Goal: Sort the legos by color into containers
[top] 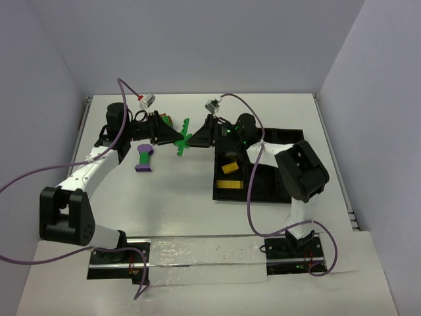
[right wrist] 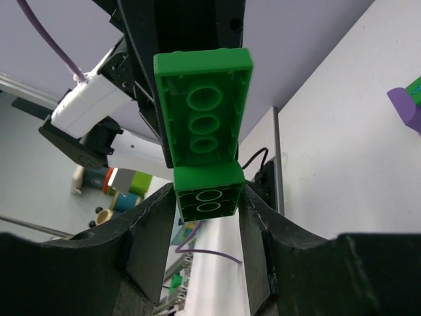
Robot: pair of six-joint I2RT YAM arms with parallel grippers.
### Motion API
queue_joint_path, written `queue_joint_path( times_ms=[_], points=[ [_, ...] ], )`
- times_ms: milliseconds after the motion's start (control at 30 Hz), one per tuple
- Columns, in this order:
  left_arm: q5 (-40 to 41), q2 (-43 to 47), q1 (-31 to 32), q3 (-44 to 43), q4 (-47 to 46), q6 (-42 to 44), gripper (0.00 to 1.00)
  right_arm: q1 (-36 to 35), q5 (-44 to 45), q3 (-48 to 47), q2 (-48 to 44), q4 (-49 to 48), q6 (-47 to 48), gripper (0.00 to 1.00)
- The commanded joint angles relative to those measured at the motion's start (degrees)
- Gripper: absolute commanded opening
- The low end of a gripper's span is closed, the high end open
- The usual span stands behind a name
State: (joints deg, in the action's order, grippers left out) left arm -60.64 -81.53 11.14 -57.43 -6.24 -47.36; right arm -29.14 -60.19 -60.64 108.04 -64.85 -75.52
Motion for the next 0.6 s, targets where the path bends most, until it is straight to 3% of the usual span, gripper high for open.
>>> queue_joint_path(
  times_ms=[0, 133, 233, 567],
  points=[
    [-1.02, 1.90, -0.24, -2.40, -0.67, 0.99, 0.00, -0.78, -0.28, -2.87, 0.98, -3.88, -0.68, 0.42],
    [-1.05, 1.78, -0.24, -2.88, -0.43, 1.19, 0.00, -0.73, -0.27, -2.23, 0.99, -3.97, -0.55, 0.22],
    [-0.88, 1.55, -0.33, -3.58, 0.42, 1.87, 0.00, -0.36, -0.11, -0.56, 0.68, -4.18, -0.45, 0.00],
    [-2.23, 3.58, -4.42, -4.10, 2.76, 3.58, 0.00, 5.55, -0.49, 10.58, 1.10, -22.17, -11.93, 0.00]
  ],
)
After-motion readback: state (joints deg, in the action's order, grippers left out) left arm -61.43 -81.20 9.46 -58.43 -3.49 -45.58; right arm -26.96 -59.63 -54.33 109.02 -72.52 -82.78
